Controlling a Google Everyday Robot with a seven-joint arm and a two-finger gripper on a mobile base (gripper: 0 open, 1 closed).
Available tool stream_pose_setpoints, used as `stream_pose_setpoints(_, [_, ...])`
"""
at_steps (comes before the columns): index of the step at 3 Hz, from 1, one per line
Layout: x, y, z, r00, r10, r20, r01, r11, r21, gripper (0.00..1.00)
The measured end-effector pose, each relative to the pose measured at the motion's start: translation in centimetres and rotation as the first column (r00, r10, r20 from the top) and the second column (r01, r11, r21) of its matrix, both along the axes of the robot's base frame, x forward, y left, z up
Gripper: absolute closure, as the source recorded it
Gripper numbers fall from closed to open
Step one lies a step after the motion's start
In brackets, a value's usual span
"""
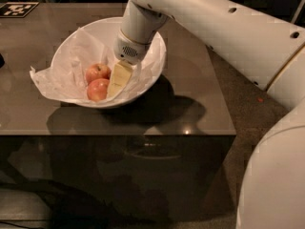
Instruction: Pick apple from white bowl
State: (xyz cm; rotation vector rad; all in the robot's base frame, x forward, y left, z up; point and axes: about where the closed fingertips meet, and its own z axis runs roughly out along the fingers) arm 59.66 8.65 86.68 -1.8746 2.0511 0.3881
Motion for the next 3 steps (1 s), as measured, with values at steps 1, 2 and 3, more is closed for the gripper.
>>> stream_pose_setpoints(1, [-0.75,0.85,-1.23,0.9998,0.015,-0.016,-0.015,1.0,-0.002,0.0])
stream_pose_setpoints(2, [-0.75,0.85,-1.23,0.9998,0.015,-0.016,-0.015,1.0,-0.002,0.18])
stream_pose_setpoints(3, [-0.76,0.86,-1.24,0.9998,0.015,-0.016,-0.015,1.0,-0.002,0.43])
